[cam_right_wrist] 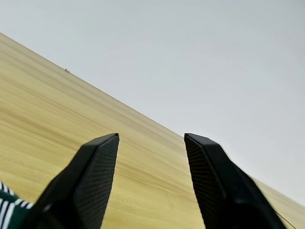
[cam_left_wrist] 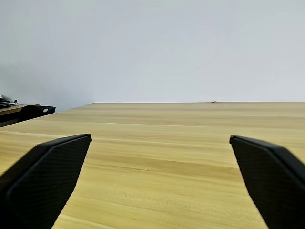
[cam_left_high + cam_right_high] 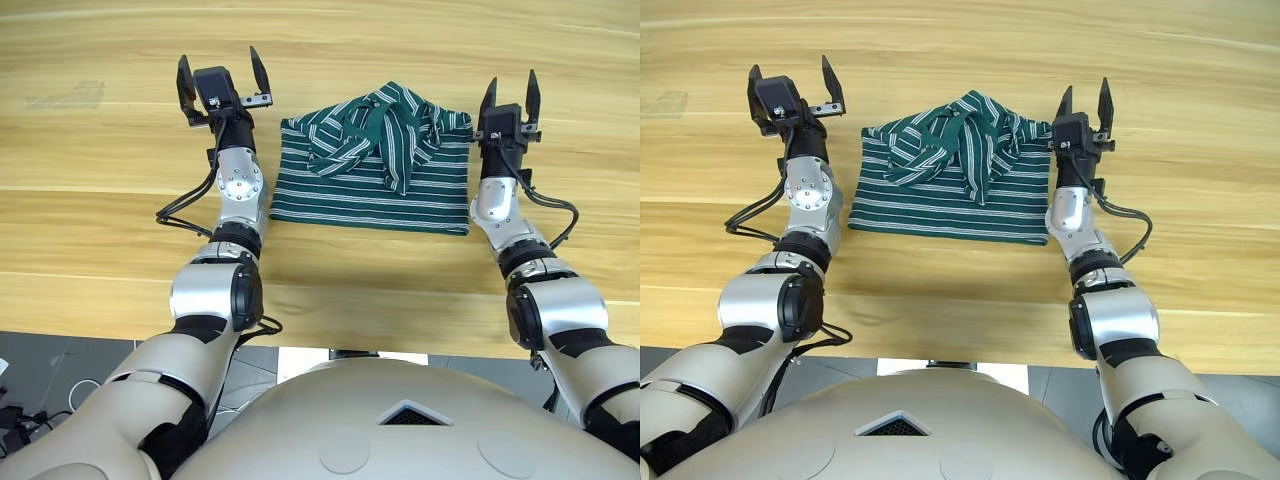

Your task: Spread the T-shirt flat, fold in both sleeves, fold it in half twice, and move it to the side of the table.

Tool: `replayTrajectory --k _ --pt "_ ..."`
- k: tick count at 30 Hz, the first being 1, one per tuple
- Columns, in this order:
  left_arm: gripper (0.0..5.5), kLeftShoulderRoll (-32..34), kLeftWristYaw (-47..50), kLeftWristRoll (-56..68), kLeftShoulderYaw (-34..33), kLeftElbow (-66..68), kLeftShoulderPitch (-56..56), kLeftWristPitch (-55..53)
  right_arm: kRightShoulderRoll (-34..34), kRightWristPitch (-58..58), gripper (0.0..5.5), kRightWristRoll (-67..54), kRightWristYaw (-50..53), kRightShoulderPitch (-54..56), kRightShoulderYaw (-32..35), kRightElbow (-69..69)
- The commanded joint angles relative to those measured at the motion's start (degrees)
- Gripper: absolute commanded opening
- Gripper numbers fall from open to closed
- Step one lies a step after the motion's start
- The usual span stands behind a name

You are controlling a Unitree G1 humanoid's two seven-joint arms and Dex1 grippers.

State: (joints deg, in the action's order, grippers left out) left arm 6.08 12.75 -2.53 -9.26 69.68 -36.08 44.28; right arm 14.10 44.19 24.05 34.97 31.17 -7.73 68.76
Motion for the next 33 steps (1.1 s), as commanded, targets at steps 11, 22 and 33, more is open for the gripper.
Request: replayTrajectory --k 11,22,33 --pt "5.38 1.83 -2.06 -2.50 1.32 -29.61 17.03 6.34 3.00 2.42 2.54 0.13 -1.02 -17.08 3.24 -30.00" --pt "5.38 7.44 -2.01 -5.91 2.50 -22.02 11.89 -0.27 4.87 -2.88 2.54 1.88 -5.85 -9.03 2.18 -22.67" --pt "5.38 8.06 -34.03 7.73 9.59 -26.99 17.02 2.03 3.03 -5.30 2.54 1.92 -17.06 -16.88 -2.27 -34.03"
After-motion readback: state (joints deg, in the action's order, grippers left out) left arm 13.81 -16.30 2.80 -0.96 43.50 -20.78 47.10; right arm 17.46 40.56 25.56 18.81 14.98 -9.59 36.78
